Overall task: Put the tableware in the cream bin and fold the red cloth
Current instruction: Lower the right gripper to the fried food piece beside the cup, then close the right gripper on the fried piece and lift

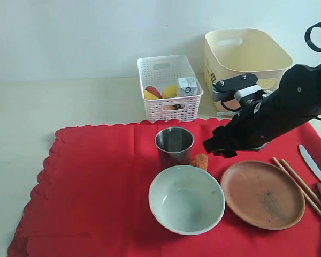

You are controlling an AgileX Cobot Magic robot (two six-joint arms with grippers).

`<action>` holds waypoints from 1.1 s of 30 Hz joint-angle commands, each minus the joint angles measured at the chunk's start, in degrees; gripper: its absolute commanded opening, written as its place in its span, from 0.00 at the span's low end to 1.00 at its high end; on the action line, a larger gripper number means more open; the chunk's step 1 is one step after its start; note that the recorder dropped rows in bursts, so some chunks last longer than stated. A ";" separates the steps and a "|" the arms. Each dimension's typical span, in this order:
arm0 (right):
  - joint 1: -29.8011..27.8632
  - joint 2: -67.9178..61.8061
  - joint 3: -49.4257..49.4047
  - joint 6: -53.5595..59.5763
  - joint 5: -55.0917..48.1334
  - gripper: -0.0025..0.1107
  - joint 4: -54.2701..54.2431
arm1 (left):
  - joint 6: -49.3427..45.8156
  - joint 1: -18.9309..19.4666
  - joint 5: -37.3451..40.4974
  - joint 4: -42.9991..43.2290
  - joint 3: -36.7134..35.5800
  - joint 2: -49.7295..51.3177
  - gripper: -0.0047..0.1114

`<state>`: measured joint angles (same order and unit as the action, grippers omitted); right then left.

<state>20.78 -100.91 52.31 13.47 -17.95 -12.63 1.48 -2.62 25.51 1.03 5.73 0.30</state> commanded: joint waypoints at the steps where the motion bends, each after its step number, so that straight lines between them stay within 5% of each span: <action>1: -0.09 -0.11 0.55 0.51 0.63 0.55 -0.61 | -0.03 0.08 -0.68 -0.25 -0.14 -0.30 0.04; 17: -0.09 -12.28 15.48 1.84 -17.29 0.55 -1.36 | -0.03 0.08 -0.68 -0.25 -0.14 -0.30 0.04; 23: -0.09 -12.59 15.48 16.55 -21.99 0.55 -14.04 | -0.03 0.08 -0.68 -0.25 -0.14 -0.30 0.04; 30: -0.09 -16.47 15.48 16.57 -18.95 0.54 -13.70 | -0.03 0.08 -0.68 -0.25 -0.14 -0.30 0.04; 33: -0.09 -17.13 15.48 15.43 -17.47 0.43 -11.72 | -0.03 0.08 -0.68 -0.25 -0.14 -0.30 0.04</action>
<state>20.88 -116.48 67.81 29.17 -38.28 -28.77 1.48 -2.62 25.51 1.03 5.73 0.30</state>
